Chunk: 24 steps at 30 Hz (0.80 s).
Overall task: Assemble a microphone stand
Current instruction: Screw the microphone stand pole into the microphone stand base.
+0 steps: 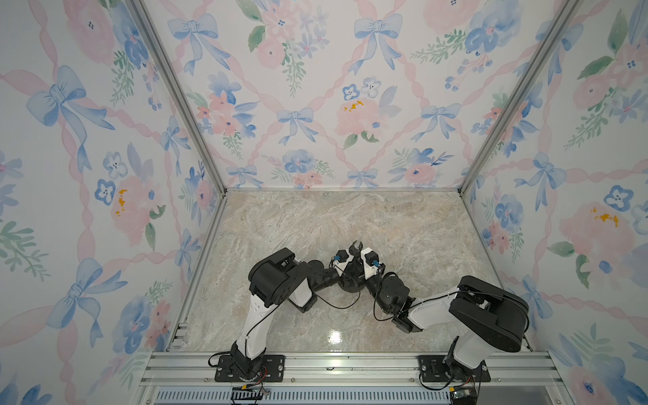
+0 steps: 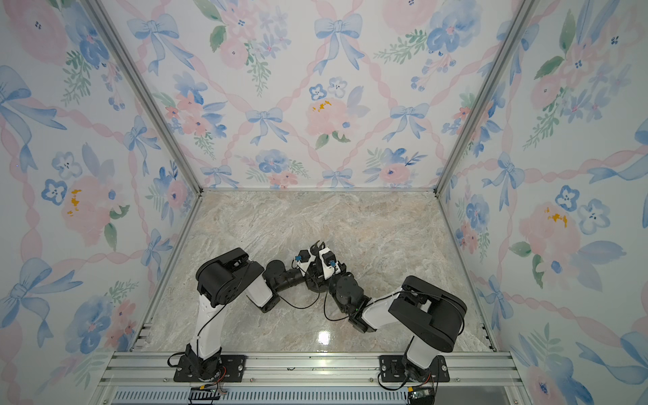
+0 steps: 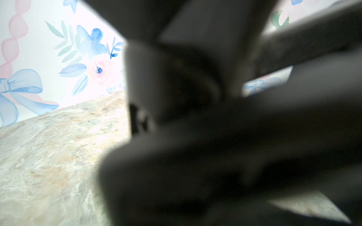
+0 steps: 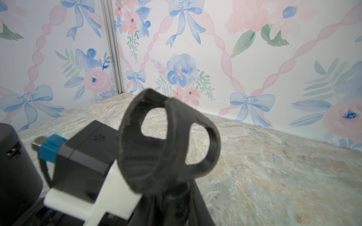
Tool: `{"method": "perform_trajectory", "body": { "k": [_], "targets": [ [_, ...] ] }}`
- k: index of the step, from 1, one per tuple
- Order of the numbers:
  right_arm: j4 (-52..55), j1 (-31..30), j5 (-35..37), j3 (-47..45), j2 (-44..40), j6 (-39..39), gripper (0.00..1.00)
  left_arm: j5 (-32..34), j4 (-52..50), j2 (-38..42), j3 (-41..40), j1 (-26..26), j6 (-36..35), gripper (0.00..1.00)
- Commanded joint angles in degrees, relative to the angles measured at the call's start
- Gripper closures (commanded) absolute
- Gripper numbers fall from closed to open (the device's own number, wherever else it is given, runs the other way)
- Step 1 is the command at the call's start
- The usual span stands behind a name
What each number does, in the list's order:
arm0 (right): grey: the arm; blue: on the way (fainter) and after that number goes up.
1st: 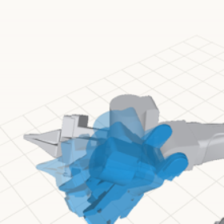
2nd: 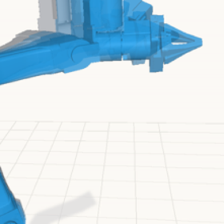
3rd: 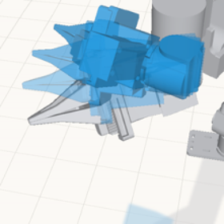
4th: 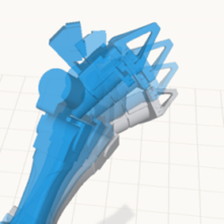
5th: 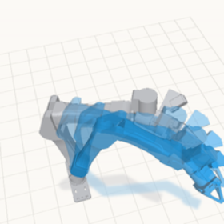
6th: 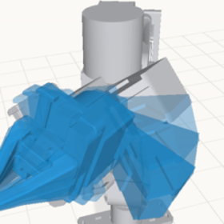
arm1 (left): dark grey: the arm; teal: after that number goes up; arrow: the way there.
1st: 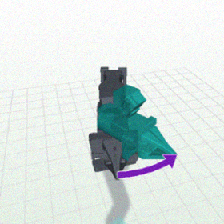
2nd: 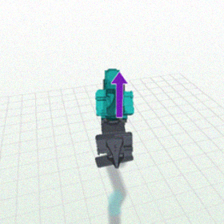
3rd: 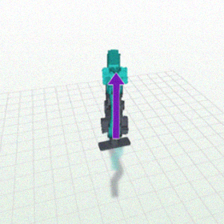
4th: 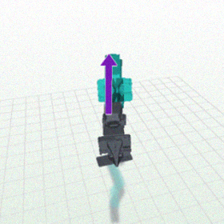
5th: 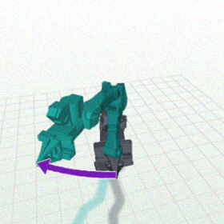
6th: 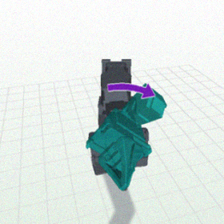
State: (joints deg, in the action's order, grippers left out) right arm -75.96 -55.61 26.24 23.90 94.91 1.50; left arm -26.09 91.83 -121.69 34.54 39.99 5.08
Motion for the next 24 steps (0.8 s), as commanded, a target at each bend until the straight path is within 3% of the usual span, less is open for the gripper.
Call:
{"method": "perform_trajectory", "body": {
  "k": [1,4,6,8,13,18,24],
  "targets": [
    [1.76,-0.10,-9.28,-3.77,0.22,5.34,0.68,-0.86,0.54,-0.44,0.70,0.46,0.83,0.92],
    [8.83,8.23,-31.67,-5.39,-7.22,4.24,0.48,-1.55,0.63,-0.47,0.61,0.46,0.53,0.93],
    [23.91,11.72,-42.91,-2.95,-12.58,9.00,0.39,-1.92,0.80,-0.55,0.52,0.43,0.37,0.94],
    [35.61,14.54,-49.58,-0.39,-16.75,13.02,0.37,-2.25,1.06,-0.64,0.52,0.44,0.41,0.94],
    [47.14,25.39,-67.49,4.82,-19.69,13.61,0.37,-3.66,3.98,-1.18,0.18,0.47,1.36,0.93],
    [53.33,30.08,-78.95,11.65,-13.27,15.88,0.41,-4.65,9.25,-2.62,-0.25,0.44,3.34,0.93],
    [49.53,30.42,-82.48,16.02,-8.04,13.28,0.51,-5.84,11.09,-3.03,-0.79,0.44,3.20,0.93]
  ]
}}
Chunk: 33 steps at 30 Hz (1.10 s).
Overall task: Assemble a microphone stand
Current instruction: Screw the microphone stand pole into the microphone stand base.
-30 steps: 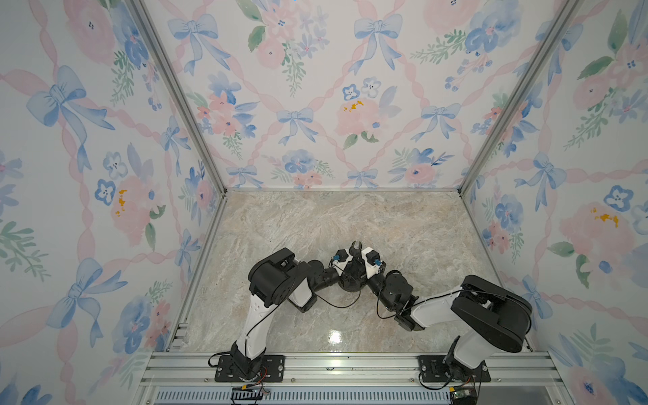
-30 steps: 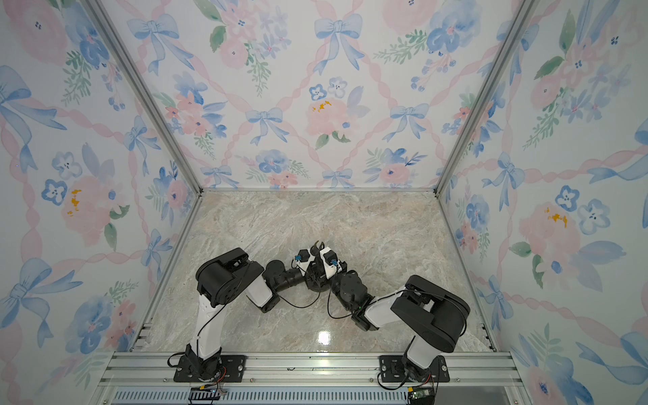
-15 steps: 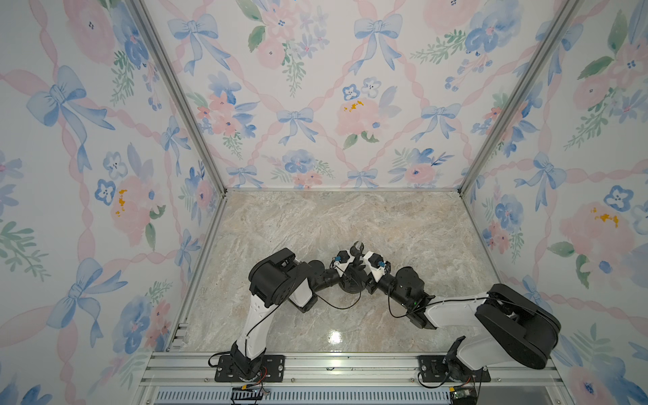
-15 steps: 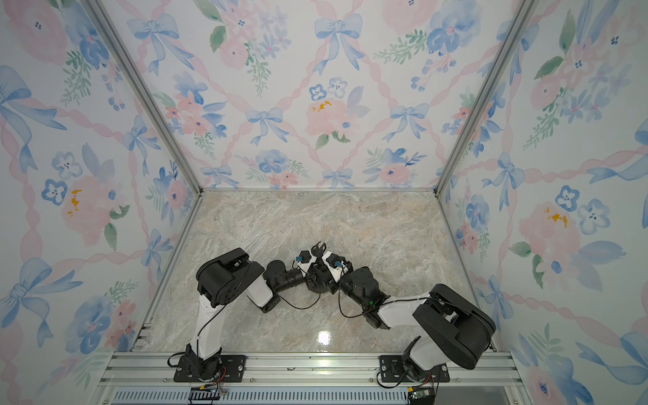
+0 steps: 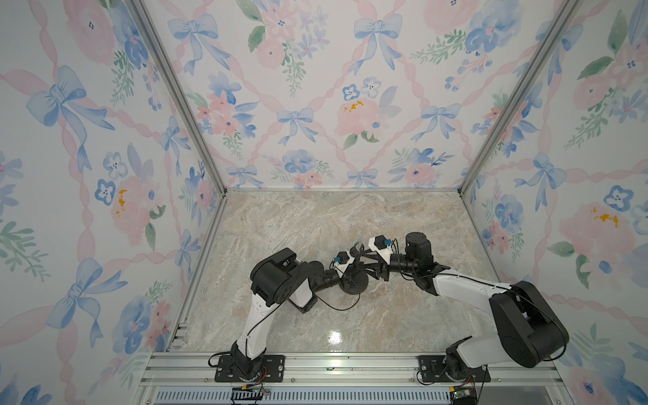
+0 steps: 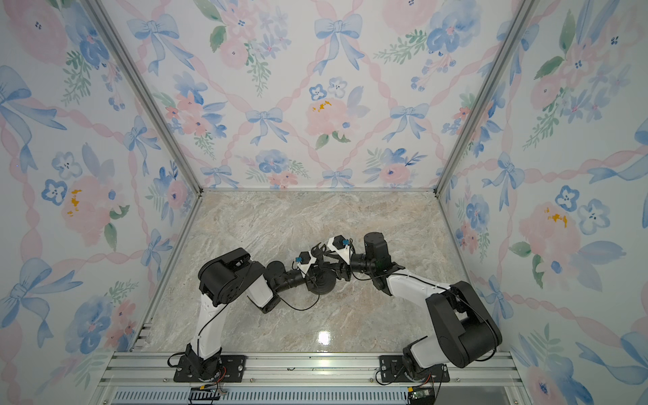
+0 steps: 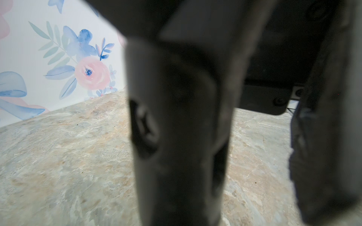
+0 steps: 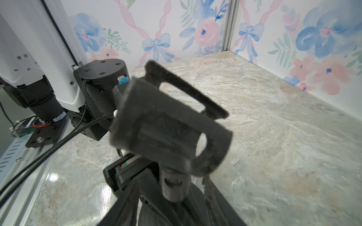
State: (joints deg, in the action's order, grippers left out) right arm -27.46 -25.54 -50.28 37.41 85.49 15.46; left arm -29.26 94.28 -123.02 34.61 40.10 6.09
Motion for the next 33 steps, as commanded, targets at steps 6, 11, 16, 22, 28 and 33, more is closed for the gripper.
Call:
{"method": "perform_trajectory", "body": {
  "k": [6,11,16,22,28,33],
  "targets": [
    [-1.67,-0.78,-6.23,4.53,4.61,-2.72,0.62,-2.65,8.82,-1.78,-1.11,0.34,1.85,0.93],
    [-6.50,-2.57,-0.77,3.54,5.67,-4.10,0.96,-1.85,8.81,-1.87,-1.08,0.42,1.95,0.92],
    [-12.29,-7.37,19.54,-2.24,3.45,-3.83,1.00,0.47,8.82,-1.70,-1.30,0.42,2.57,0.86],
    [-19.34,-19.85,48.41,-8.96,1.31,0.22,1.00,2.15,8.82,-1.67,-1.22,0.47,3.22,0.82],
    [-29.57,-28.33,69.84,-13.08,4.91,-3.39,1.00,3.33,8.82,-1.52,-1.38,0.42,3.76,0.78],
    [-31.88,-31.88,74.23,-12.62,8.40,-3.82,1.00,4.16,8.82,-1.00,-1.95,0.43,3.68,0.72]
  ]
}}
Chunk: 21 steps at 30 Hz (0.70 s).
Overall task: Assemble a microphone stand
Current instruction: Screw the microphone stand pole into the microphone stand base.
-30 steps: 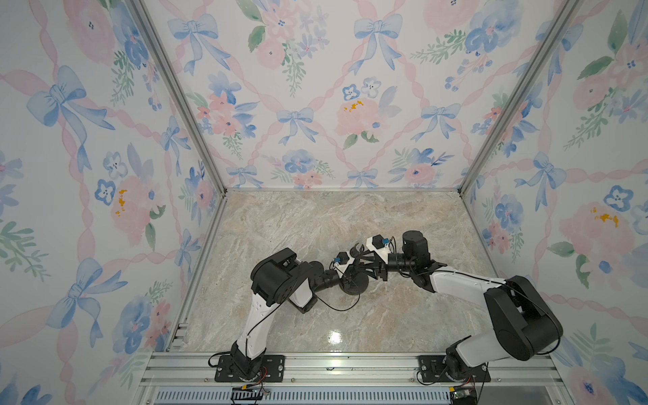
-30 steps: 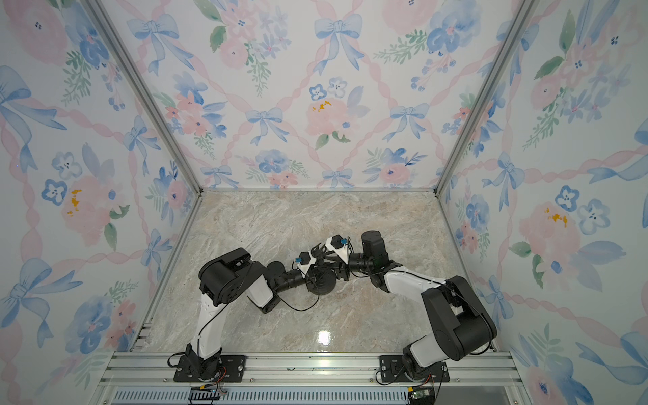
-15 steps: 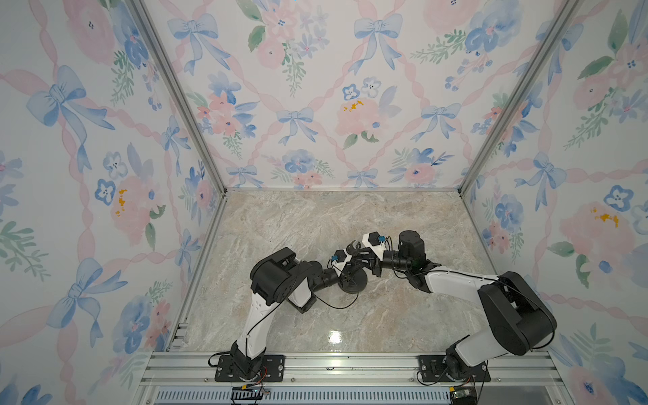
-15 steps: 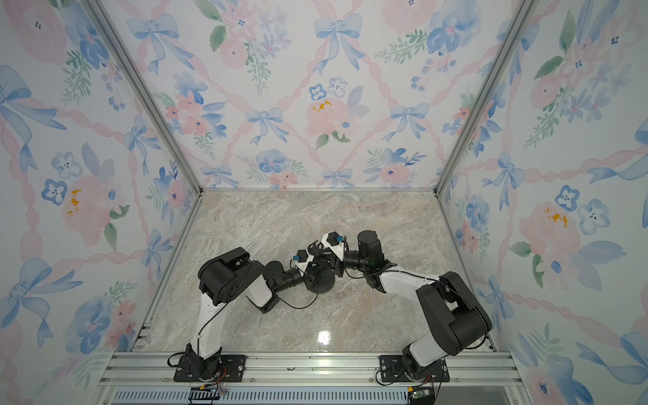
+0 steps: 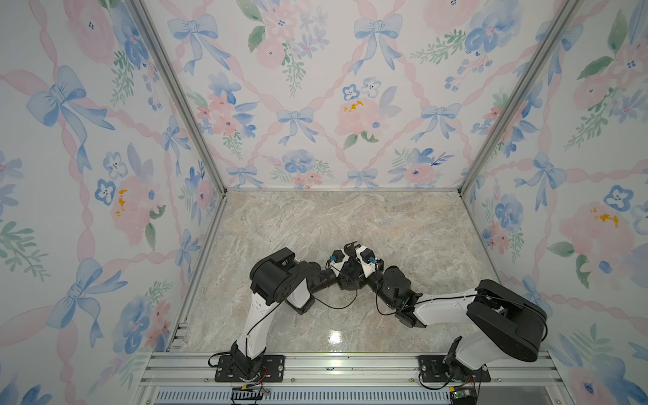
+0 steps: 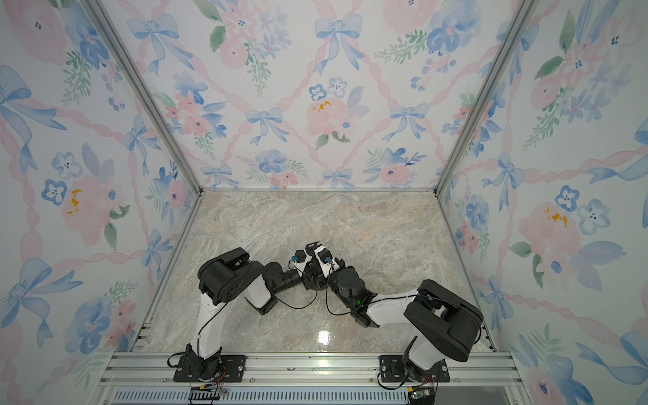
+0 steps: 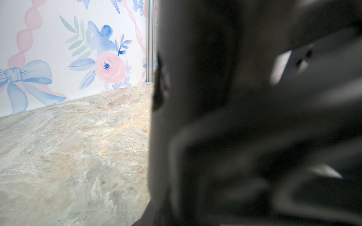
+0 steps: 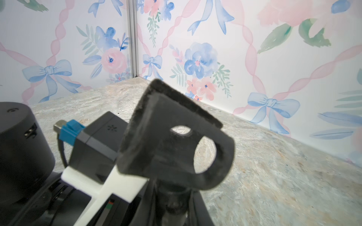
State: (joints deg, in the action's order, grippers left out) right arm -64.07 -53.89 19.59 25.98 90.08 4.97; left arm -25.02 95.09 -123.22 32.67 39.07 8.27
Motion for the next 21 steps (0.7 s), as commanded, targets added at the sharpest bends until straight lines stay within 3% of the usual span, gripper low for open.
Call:
{"method": "perform_trajectory", "body": {
  "k": [1,9,12,18,21],
  "targets": [
    [5.34,-4.12,5.36,-0.90,4.11,6.75,1.00,0.01,8.01,-0.58,-0.05,1.45,1.42,0.72],
    [3.16,-3.94,5.97,-2.14,3.04,6.01,1.00,0.92,7.74,0.01,-1.63,1.20,0.78,0.71],
    [4.13,-2.42,2.41,-3.22,0.86,5.05,1.00,1.28,7.57,0.18,-2.15,1.19,1.03,0.66],
    [6.78,-0.91,-2.53,-4.42,-1.31,5.48,1.00,1.64,6.22,0.37,-2.19,1.21,1.00,0.65],
    [7.03,-0.27,-4.21,-4.47,-0.92,5.38,1.00,1.39,5.44,0.46,-1.61,1.19,1.00,0.75]
  ]
}}
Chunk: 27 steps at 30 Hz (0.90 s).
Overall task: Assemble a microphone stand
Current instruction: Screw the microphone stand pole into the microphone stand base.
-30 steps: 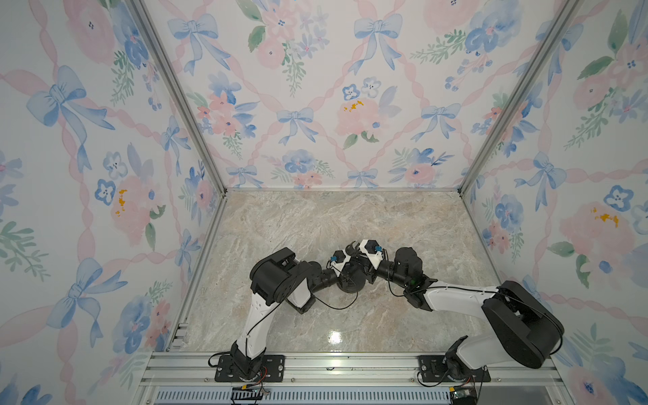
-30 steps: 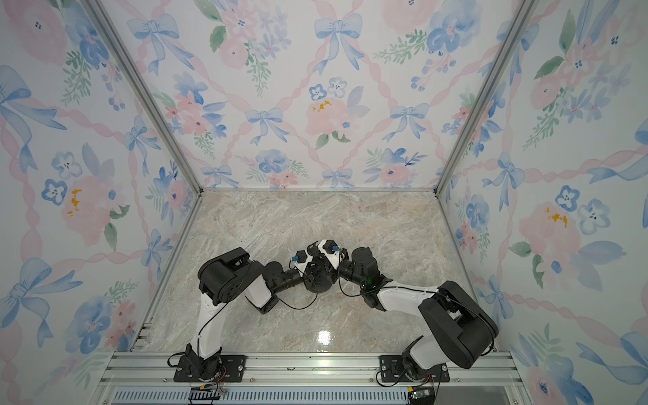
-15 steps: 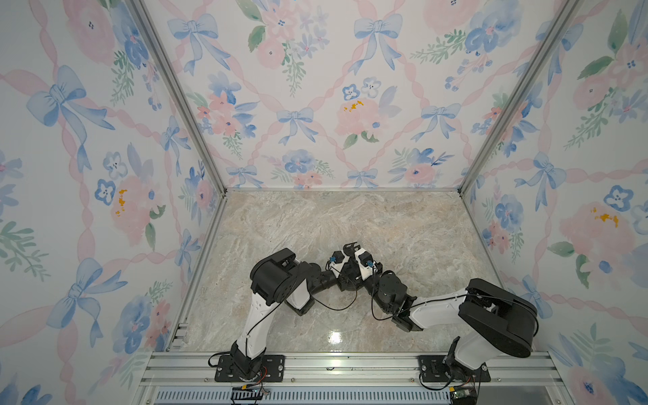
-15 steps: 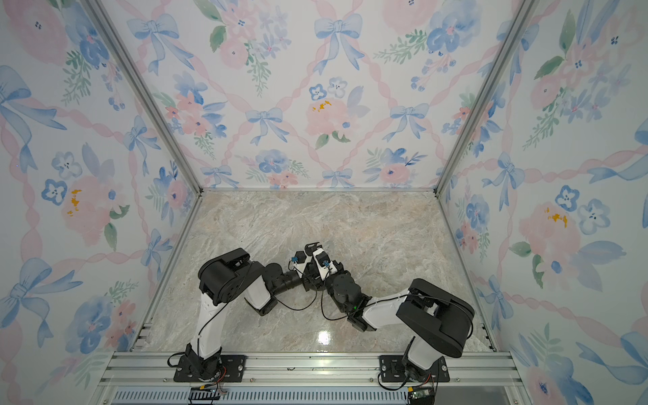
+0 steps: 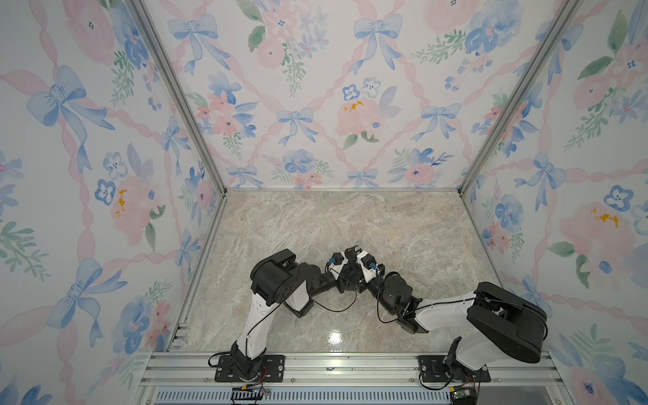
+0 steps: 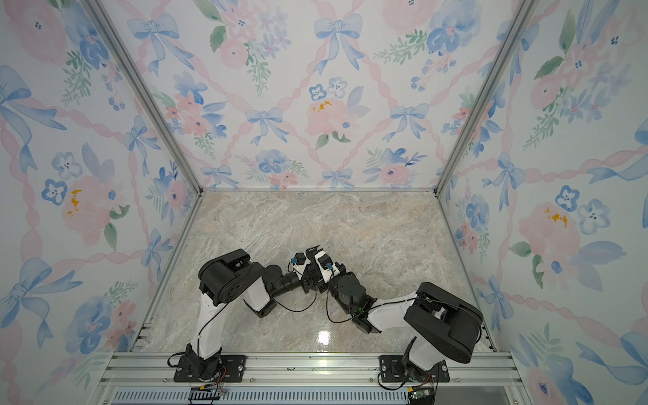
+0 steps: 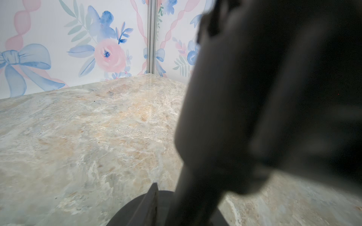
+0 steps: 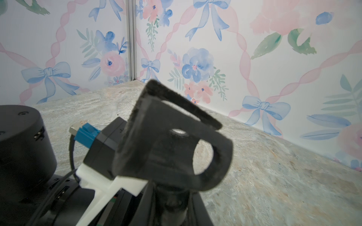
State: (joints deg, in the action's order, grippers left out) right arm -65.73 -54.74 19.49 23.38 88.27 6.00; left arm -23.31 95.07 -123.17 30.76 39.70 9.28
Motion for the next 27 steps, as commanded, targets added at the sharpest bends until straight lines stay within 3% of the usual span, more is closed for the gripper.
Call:
{"method": "perform_trajectory", "body": {
  "k": [1,3,6,9,11,14,18,20,25,27],
  "targets": [
    [9.05,0.97,-5.06,-1.71,0.98,4.27,1.00,-0.50,4.95,0.51,0.58,0.59,-0.05,0.79],
    [10.01,2.45,-8.86,-1.58,0.64,3.74,1.00,-0.64,3.49,0.73,1.26,0.56,-0.05,0.81],
    [12.61,5.93,-16.26,-1.40,-0.95,2.33,1.00,-0.51,2.15,1.27,1.50,0.55,0.04,0.73],
    [14.79,7.86,-19.72,-1.62,-2.62,2.36,1.00,-0.41,1.79,1.63,1.39,0.55,-0.22,0.72],
    [14.22,8.33,-20.38,-2.18,-2.97,2.71,1.00,-0.46,1.62,1.72,1.48,0.56,-0.39,0.74],
    [13.71,9.36,-21.92,-2.78,-2.89,2.46,0.99,-1.03,1.22,1.61,1.84,0.53,-0.74,0.86],
    [12.39,10.12,-24.88,-4.07,-4.55,2.35,0.79,-1.80,-0.04,1.33,2.15,0.65,-1.10,0.93],
    [12.67,12.09,-29.85,-4.76,-6.62,1.96,0.71,-1.92,-0.24,1.22,1.89,0.72,-1.66,0.96],
    [23.47,22.29,-54.41,-2.17,-11.96,0.30,0.52,-1.95,-0.36,1.53,0.94,0.77,-2.81,0.98],
    [30.83,24.70,-60.92,0.34,-13.09,3.00,0.50,-1.87,-0.32,1.60,0.75,0.83,-3.07,0.98]
  ]
}}
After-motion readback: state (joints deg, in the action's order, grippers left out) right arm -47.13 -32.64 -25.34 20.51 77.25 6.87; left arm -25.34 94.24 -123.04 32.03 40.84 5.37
